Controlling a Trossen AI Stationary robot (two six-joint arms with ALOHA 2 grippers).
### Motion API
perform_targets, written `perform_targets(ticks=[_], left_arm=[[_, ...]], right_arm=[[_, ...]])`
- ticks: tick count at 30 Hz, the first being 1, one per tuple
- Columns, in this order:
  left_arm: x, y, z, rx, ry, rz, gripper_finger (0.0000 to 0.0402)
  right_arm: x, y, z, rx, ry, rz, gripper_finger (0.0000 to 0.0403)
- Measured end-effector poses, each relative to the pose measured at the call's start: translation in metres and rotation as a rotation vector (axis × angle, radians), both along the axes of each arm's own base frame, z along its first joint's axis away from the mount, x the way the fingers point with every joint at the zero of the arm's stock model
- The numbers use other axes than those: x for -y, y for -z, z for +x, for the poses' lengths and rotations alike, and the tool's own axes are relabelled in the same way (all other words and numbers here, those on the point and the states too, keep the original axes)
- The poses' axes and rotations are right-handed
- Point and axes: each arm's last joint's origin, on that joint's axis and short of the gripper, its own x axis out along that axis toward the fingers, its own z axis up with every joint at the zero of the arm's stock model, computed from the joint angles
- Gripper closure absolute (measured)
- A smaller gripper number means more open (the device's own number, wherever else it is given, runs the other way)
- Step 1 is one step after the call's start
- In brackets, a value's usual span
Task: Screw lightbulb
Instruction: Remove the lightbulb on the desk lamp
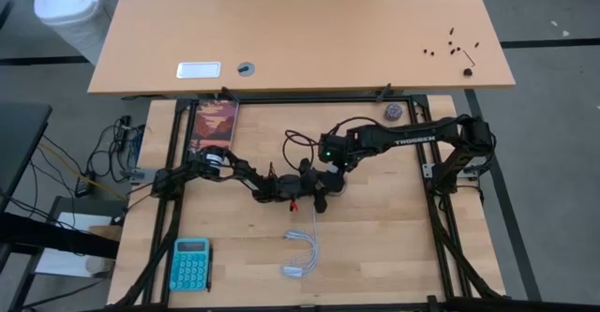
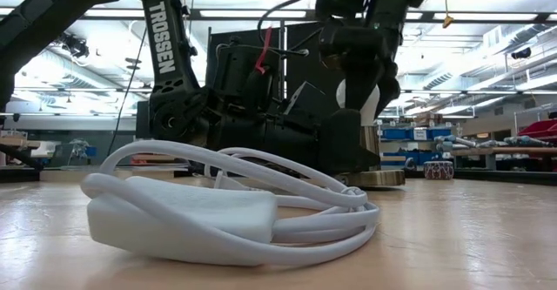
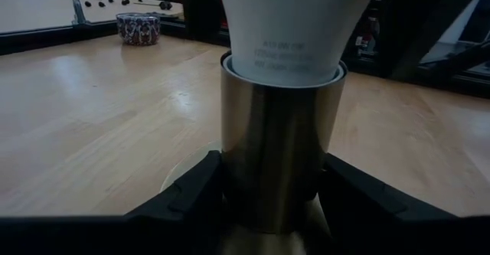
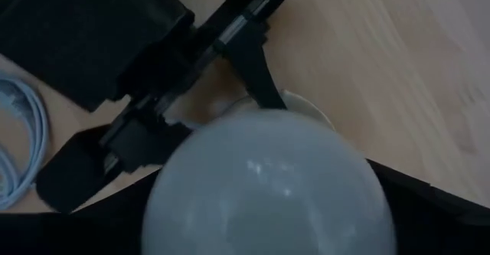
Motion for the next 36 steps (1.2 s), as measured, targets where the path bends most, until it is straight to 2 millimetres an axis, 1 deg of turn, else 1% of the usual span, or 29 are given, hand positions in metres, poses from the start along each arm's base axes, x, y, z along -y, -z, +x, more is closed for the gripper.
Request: perform_targets(ticks=[4,10,15,19,22,26,29,33,36], left_arm=[[0.0,0.0001,0.0,-0.002,0.0,0.003,0.0203],[0.0002,0.0001,0.0,-0.002,0.001,0.002,0.0203],[0.0,0.0003,0.0,-0.003,0.0,0.003,0.0203],[0.0002,0.0004,-0.0001,-0.004,0.001,0.004,0.0203],[0.0002,0.0002,0.0,-0.003,0.002,0.004,0.0203],[0.0002,0.0003,-0.0001,-0.003,0.002,0.007,0.0203],[0.0002,0.0002,-0.0001,-0.001,0.002,0.003,0.0203],[0.0003,0.0002,-0.0001,-0.001,0.002,0.004,0.0203],[0.0003,0.0002,-0.0001,-0.001,0.002,0.003,0.0203]], right_arm=[[0.0008,0.0075,0.0006,0.031,0.01,-0.007,0.0082],[0.0025,0.0078,0.0002,0.033,0.023,-0.003,0.0101],[0.0025,0.0076,0.0001,0.03,-0.015,-0.017,0.0122],[0.002,0.0075,0.0001,0.038,-0.099,0.012,0.0139],[0.0016,0.0076,0.0007,0.048,-0.15,0.023,0.0132],[0.0039,0.0077,0.001,0.055,-0.131,0.038,0.0104],[0.0071,0.0078,0.0007,0.055,-0.122,0.041,0.0094],[0.0071,0.0079,0.0007,0.056,-0.149,0.031,0.0097],[0.0061,0.0078,0.0009,0.058,-0.202,0.007,0.0111]])
